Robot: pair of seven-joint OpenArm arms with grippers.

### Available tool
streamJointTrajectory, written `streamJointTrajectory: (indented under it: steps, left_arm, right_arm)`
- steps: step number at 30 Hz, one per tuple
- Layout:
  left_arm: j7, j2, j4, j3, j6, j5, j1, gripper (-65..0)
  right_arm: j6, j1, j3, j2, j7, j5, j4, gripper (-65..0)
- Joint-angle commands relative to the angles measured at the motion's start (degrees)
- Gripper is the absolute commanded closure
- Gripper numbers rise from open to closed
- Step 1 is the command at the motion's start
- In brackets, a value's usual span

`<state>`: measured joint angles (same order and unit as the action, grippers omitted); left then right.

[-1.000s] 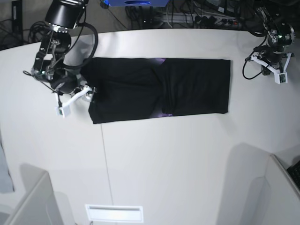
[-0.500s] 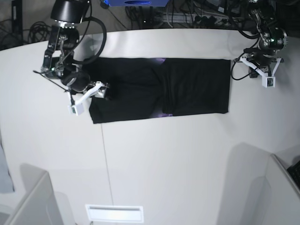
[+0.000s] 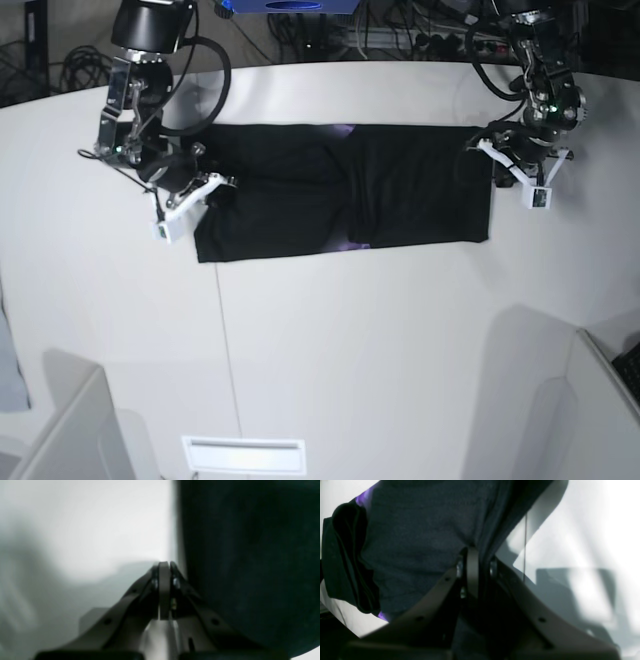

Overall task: Fold the T-shirt properly
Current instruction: 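Release the strip and reposition both grippers on the shortened strip's ends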

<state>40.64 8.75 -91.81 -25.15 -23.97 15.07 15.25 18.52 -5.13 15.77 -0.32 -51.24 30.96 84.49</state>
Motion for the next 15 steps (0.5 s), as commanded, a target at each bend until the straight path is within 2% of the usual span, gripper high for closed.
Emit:
streamJointTrajectory:
  steps: [1, 12, 15]
  left_arm:
    - [0.5, 0.3, -0.5, 0.4, -0.3, -0.1, 0.0, 0.0]
    - [0.6, -0.2, -0.7, 10.1, 0.2, -0.1, -1.7, 0.0]
    - [0.7, -1.4, -1.2, 11.3, 4.2, -0.1, -2.5, 0.0]
  right_arm:
    - [-0.7, 0.2, -0.2, 0.8, -2.4, -2.5, 1.3, 0.0]
    - [-0.8, 0.4, -0.4, 2.2, -3.7, -2.6, 10.8, 0.0]
    - [-0.8, 0.4, -2.6, 2.6, -4.2, -2.6, 13.0, 0.0]
